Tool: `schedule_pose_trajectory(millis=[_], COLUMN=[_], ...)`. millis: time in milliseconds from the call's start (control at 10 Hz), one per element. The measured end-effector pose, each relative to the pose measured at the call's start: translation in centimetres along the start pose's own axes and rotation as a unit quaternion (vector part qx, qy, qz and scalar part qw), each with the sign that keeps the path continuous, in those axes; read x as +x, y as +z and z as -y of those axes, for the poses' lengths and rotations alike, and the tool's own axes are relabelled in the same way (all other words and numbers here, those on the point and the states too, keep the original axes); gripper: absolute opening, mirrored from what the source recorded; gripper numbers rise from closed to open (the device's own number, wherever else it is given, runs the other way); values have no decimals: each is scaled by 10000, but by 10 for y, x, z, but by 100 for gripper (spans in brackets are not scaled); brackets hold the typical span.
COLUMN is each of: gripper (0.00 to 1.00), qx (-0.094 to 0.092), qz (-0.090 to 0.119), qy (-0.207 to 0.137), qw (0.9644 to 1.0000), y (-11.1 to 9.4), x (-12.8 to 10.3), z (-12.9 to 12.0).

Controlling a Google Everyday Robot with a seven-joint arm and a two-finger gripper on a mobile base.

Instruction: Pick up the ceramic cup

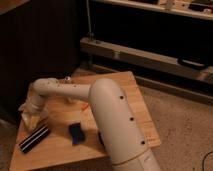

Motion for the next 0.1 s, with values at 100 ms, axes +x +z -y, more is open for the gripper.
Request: schedule_pose_trajectory(millis=[100], gripper=[80], qx=[-27], qz=[17], qy=[1], qw=[10000], y=[1], x=[0], z=[0])
